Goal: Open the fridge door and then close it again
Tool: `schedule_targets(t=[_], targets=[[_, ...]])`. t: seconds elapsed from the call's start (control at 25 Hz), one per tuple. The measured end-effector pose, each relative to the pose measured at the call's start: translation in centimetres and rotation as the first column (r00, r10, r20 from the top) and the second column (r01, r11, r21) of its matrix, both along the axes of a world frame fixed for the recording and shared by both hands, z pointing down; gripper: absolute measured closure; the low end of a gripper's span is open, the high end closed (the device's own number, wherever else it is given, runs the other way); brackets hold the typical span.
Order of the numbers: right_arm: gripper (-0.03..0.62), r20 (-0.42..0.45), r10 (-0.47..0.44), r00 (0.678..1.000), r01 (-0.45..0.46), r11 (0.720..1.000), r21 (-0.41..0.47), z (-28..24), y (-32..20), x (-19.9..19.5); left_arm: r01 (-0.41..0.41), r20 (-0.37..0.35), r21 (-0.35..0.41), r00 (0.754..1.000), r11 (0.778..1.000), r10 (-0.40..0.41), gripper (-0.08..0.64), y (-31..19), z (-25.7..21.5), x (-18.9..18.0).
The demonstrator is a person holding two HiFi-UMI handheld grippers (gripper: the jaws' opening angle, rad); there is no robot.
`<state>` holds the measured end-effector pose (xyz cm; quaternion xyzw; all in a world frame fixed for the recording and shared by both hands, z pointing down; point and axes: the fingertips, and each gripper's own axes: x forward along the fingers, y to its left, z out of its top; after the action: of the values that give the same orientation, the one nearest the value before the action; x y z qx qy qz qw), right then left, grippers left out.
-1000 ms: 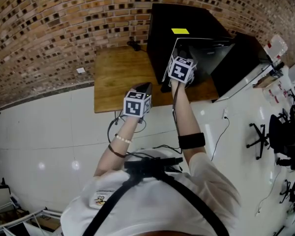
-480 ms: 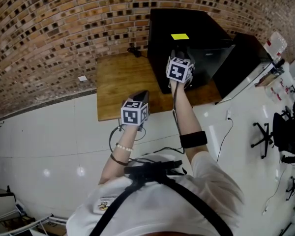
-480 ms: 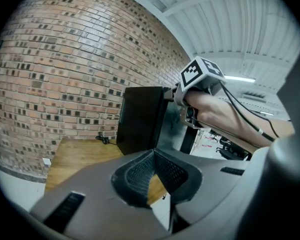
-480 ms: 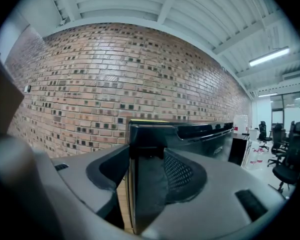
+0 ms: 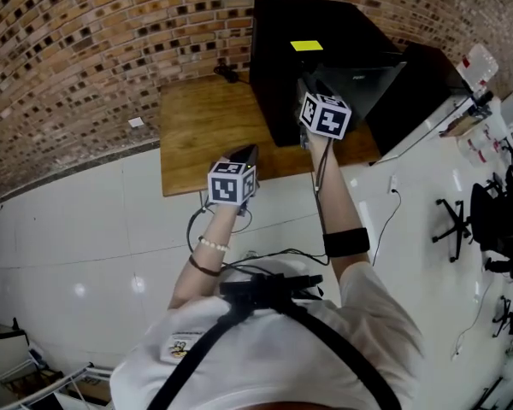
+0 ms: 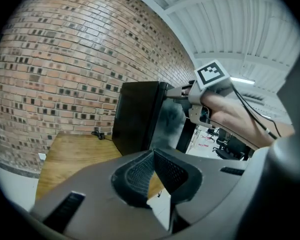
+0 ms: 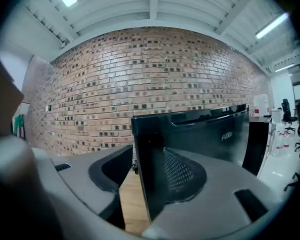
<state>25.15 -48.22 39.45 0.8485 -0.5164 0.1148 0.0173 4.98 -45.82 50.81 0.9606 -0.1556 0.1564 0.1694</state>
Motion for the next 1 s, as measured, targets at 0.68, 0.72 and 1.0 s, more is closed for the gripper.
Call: schedule_targets(t=[0.68, 0.72, 1.0], targets=[[0.582, 0.115, -0.105, 0.988, 0.109, 0.994, -0.026, 9.3, 22.3, -5.3, -0.182, -0.003, -0.004, 0.983, 0.983, 0.182, 0.558, 12.4, 2.1, 7.4], [0.582, 0.128, -0.094, 0.987, 0.099, 0.995, -0.034, 10.2, 23.7, -5.3, -0.19, -0.002, 0.0, 0.982, 0.982, 0.19, 0.558, 13.3, 2.2, 7.7], [0.582, 0.193, 0.009, 0.981, 0.006, 0.997, -0.079, 14.2, 32.4, -4.5, -0.248, 0.022, -0.001, 0.968, 0.969, 0.248, 0.558, 19.7, 3.1, 9.6]])
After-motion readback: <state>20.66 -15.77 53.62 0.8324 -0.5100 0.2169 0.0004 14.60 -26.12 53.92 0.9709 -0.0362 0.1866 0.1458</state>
